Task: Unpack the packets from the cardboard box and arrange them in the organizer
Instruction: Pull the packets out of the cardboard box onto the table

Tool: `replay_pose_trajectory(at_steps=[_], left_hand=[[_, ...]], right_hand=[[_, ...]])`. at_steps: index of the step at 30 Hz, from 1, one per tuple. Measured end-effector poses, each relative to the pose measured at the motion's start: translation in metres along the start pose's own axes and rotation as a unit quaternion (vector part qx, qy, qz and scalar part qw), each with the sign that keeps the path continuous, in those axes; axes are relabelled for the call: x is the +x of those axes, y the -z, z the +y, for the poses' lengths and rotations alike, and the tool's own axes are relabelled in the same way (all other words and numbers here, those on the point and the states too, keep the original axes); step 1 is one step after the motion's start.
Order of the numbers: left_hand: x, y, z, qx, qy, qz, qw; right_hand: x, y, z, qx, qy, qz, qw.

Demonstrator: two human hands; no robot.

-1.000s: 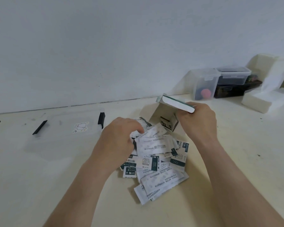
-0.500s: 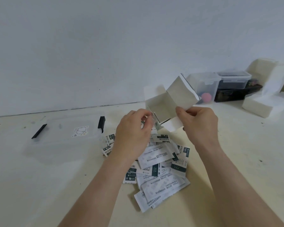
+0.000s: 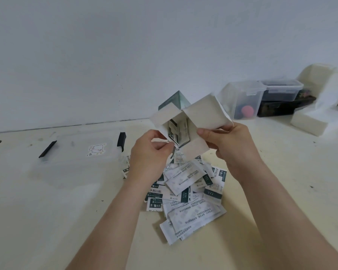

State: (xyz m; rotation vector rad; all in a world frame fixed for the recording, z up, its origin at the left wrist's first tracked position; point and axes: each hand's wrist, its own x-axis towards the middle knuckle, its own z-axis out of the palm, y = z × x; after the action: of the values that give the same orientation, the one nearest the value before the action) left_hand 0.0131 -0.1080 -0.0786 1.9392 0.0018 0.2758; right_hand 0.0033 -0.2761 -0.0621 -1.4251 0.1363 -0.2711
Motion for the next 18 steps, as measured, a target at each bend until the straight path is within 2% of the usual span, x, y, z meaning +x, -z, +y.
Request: replay_pose_trajectory(at_steps=[6,10,12,14,18], left_hand=[[0.001,0.001,0.000,0.036,-0.053,0.026,0.998],[-0.002,0.005,0.008,-0.058,-0.042,0.019,0.997],[-0.002,0.007,0.012,-0.113,-0.017,0.022,0.993],[-0.002,0.009,0.015,-0.158,0.016,0.021,0.987],[-0.001,0.009,0.012,-0.171,0.061,-0.002,0.983]], right_hand=[[0.004,0.003,0.004,0.095,-0.043,-0.005,0.995],[0.004,0.002,0.003,0.089,-0.019,-0.017,0.996],[0.003,0.001,0.001,0.060,0.012,-0.016,0.998],[0.001,0.000,0.001,-0.019,0.065,-0.001,0.998],[0.005,-0.001,0.006,-0.198,0.156,0.027,0.967]])
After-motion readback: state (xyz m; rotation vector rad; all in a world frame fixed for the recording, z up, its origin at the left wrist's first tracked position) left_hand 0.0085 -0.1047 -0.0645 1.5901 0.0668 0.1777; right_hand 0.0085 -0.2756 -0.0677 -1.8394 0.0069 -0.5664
